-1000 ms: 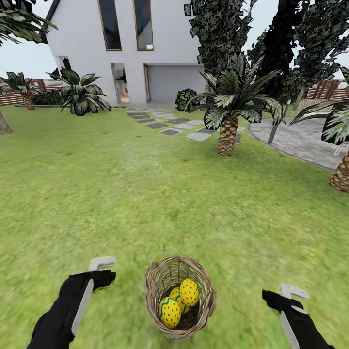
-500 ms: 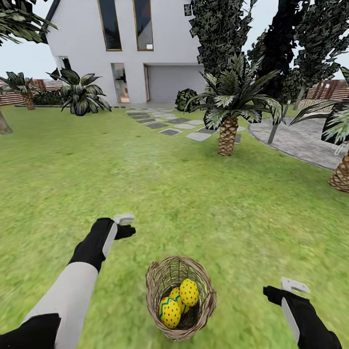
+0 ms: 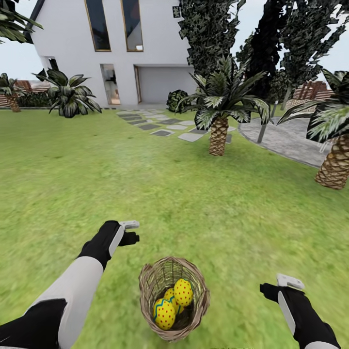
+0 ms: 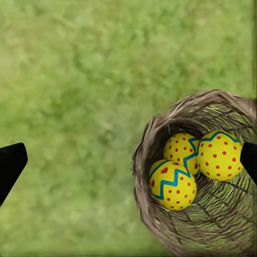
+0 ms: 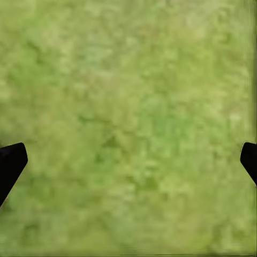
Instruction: Take the three Easter eggs out of the wicker basket on the lawn in the garden, then place them on the lawn next to a single tree (choose any tree) so that all three eggs are next to the same tree and none are left in the basket.
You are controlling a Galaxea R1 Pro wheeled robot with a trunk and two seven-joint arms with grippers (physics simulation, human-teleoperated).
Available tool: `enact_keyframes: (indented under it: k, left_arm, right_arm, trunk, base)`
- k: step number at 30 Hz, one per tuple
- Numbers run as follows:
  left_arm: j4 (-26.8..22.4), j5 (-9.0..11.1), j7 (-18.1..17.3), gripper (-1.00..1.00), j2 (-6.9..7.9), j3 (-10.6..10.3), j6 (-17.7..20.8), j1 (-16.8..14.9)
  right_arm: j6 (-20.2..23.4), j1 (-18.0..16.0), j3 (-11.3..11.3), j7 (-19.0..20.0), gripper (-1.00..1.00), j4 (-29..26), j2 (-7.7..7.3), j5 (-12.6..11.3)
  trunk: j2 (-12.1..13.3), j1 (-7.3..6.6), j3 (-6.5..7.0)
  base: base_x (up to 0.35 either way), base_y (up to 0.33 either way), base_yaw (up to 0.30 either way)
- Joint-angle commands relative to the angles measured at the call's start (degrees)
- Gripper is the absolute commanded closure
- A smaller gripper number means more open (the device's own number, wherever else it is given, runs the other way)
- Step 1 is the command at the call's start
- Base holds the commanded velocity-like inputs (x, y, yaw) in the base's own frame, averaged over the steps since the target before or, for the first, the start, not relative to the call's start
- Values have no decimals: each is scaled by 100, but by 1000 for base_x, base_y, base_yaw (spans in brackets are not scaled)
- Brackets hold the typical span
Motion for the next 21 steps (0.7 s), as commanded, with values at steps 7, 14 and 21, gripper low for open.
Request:
enact_keyframes:
  k: [7, 14, 21]
  left_arm:
    - [194, -14, 21, -100, 95, -34, 19, 19]
    - [276, -4, 7, -100, 261, -231, 14, 37]
    - [310, 5, -7, -100, 312, -552, 7, 49]
  right_arm:
    - [28, -4, -4, 17, -100, 6, -3, -3]
    - [31, -4, -3, 27, -100, 14, 1, -12]
    - [33, -4, -3, 28, -100, 16, 1, -13]
  trunk:
    - [-3, 0, 27]
    - [-3, 0, 60]
    - [-3, 0, 92]
  base:
    - [0, 0, -259]
    - [0, 0, -261]
    - [0, 189, -261]
